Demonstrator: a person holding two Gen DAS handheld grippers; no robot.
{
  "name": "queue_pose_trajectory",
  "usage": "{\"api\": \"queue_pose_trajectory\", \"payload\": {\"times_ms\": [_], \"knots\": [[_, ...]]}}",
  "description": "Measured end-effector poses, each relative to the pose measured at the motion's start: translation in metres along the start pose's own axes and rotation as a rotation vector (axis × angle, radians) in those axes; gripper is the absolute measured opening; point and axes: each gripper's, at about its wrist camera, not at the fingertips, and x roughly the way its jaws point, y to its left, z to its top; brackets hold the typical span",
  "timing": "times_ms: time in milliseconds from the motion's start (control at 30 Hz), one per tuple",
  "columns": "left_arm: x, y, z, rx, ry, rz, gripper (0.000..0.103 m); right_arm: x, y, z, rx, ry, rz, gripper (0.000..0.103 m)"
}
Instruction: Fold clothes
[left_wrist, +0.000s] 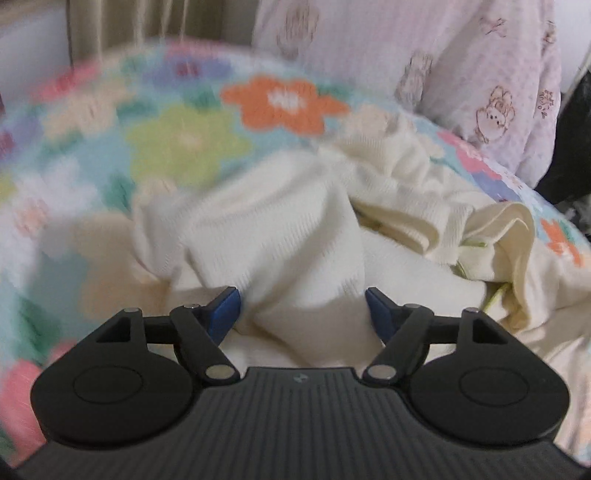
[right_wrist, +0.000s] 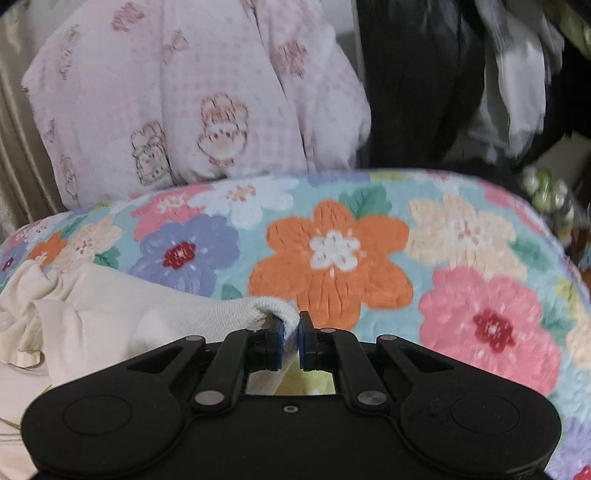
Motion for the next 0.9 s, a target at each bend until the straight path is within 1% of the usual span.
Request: {"api": "queue_pose_trajectory", "payload": {"times_ms": [33,67,100,133,167,200,233,267,300,367,400,433,467,500,533,567,600,633,667,733,800,833,867,900], "knots": [[0.004,0.002,0.001,-0.029,0.023,-0.005,0.042,0.002,-0.001,-0.001,0.002,-0.004,0.008,0.009],[0.002,0.0,0.003,-0.023,0.013,0.016,0.012,-0.003,-0.003,-0.001,0.026,-0.043,0.029,0.009],[-0.008,-0.006,0.004,0.01,-0.026,0.032,0.008,-0.009,-0.006,0.0,0.055,-0.09,0.053,0.008],[-0.017,-0.012,0.006,0.042,-0.066,0.048,0.005,-0.018,-0.011,0.003,0.1,-0.151,0.099,0.008],[-0.029,-0.019,0.007,0.075,-0.11,0.058,0.005,-0.026,-0.014,0.007,0.13,-0.206,0.134,0.007],[-0.047,-0.028,0.007,0.106,-0.164,0.055,0.005,-0.035,-0.016,0.011,0.139,-0.249,0.142,0.007],[-0.064,-0.035,0.006,0.123,-0.209,0.04,0.005,-0.037,-0.013,0.013,0.102,-0.273,0.114,0.007],[-0.078,-0.039,0.004,0.105,-0.223,0.002,0.005,-0.038,-0.008,0.015,0.054,-0.292,0.078,0.007],[-0.088,-0.04,0.0,0.08,-0.216,-0.028,0.005,-0.039,-0.004,0.017,0.006,-0.312,0.043,0.008],[-0.105,-0.043,-0.009,0.035,-0.203,-0.077,0.005,-0.02,0.009,0.009,-0.098,-0.227,-0.07,0.01],[-0.106,-0.043,-0.016,0.027,-0.197,-0.069,0.005,-0.01,0.015,0.004,-0.15,-0.176,-0.129,0.02],[-0.107,-0.042,-0.024,0.02,-0.191,-0.061,0.005,0.001,0.022,-0.001,-0.202,-0.126,-0.188,0.023],[-0.107,-0.04,-0.03,0.009,-0.185,-0.056,0.005,0.0,0.028,-0.006,-0.214,-0.096,-0.217,0.023],[-0.105,-0.036,-0.036,-0.013,-0.179,-0.059,0.005,-0.003,0.034,-0.01,-0.216,-0.073,-0.238,0.025],[-0.103,-0.032,-0.041,-0.034,-0.175,-0.061,0.005,-0.013,0.041,-0.015,-0.225,-0.068,-0.221,0.028],[-0.102,-0.028,-0.044,-0.05,-0.176,-0.06,0.005,-0.029,0.05,-0.02,-0.242,-0.085,-0.183,0.039],[-0.101,-0.024,-0.048,-0.067,-0.177,-0.06,0.005,-0.047,0.059,-0.027,-0.261,-0.11,-0.14,0.055],[-0.1,-0.019,-0.051,-0.083,-0.178,-0.06,0.005,-0.063,0.067,-0.035,-0.27,-0.119,-0.073,0.06],[-0.099,-0.016,-0.054,-0.097,-0.18,-0.061,0.005,-0.074,0.074,-0.042,-0.261,-0.082,0.033,0.064],[-0.097,-0.014,-0.056,-0.102,-0.182,-0.059,0.005,-0.087,0.089,-0.056,-0.228,0.026,0.258,0.064],[-0.097,-0.015,-0.057,-0.101,-0.184,-0.053,0.005,-0.081,0.106,-0.071,-0.183,0.17,0.47,0.064],[-0.097,-0.016,-0.057,-0.099,-0.185,-0.053,0.005,-0.075,0.117,-0.08,-0.16,0.247,0.552,0.064],[-0.098,-0.016,-0.057,-0.097,-0.187,-0.052,0.005,-0.068,0.127,-0.087,-0.139,0.303,0.595,0.064],[-0.098,-0.017,-0.056,-0.092,-0.192,-0.051,0.005,-0.061,0.136,-0.093,-0.122,0.327,0.604,0.064]]}}
